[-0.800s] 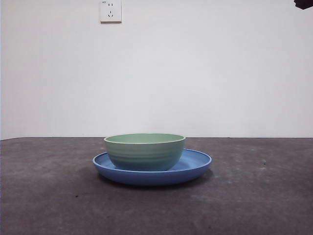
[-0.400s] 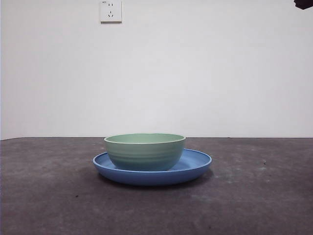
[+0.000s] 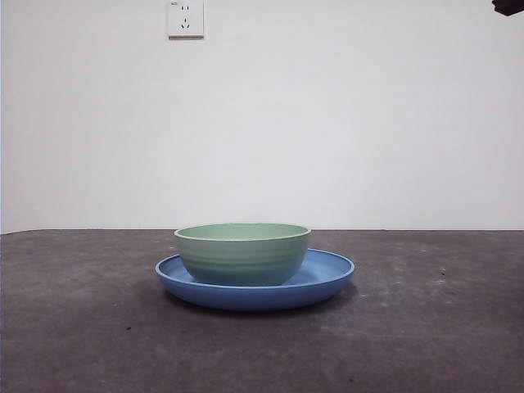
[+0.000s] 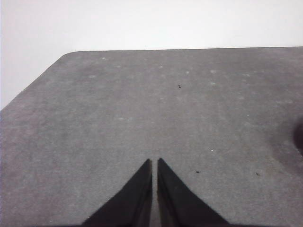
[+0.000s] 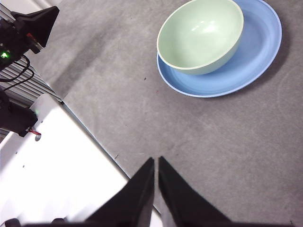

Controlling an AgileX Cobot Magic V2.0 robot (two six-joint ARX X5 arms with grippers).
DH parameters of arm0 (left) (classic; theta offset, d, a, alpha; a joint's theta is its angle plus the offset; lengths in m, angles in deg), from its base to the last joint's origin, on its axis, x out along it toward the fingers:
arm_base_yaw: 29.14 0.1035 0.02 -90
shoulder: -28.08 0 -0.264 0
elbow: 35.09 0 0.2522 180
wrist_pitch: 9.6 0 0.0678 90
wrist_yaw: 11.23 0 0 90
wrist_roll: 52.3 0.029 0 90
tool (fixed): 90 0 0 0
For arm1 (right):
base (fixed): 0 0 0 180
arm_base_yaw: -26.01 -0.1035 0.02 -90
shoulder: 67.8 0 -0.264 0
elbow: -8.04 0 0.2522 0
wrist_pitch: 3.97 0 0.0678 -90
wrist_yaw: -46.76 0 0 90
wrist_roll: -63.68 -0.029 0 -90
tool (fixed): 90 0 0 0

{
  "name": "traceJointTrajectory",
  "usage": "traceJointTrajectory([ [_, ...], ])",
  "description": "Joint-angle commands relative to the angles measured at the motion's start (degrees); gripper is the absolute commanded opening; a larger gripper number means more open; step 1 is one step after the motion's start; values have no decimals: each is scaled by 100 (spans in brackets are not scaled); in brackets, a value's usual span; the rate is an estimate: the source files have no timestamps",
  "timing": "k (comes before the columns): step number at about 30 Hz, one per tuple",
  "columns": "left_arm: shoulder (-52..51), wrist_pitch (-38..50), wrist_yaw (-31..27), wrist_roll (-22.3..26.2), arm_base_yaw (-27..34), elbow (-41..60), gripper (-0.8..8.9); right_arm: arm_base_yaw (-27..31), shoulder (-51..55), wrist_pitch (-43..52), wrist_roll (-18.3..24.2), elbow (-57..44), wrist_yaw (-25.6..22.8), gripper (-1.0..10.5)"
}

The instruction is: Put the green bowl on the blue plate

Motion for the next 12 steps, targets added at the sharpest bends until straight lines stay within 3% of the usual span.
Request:
traceJointTrajectory([
  [1,-13,-42,-11,-26,7,118,19,-28,-37,55,66,103,17,11],
  [9,-13,-42,-11,-26,7,118,19,-28,-37,52,70,103,17,11],
  [12,-13,-42,-11,-26,7,118,19,57,-2,140,511,101,-125,11],
])
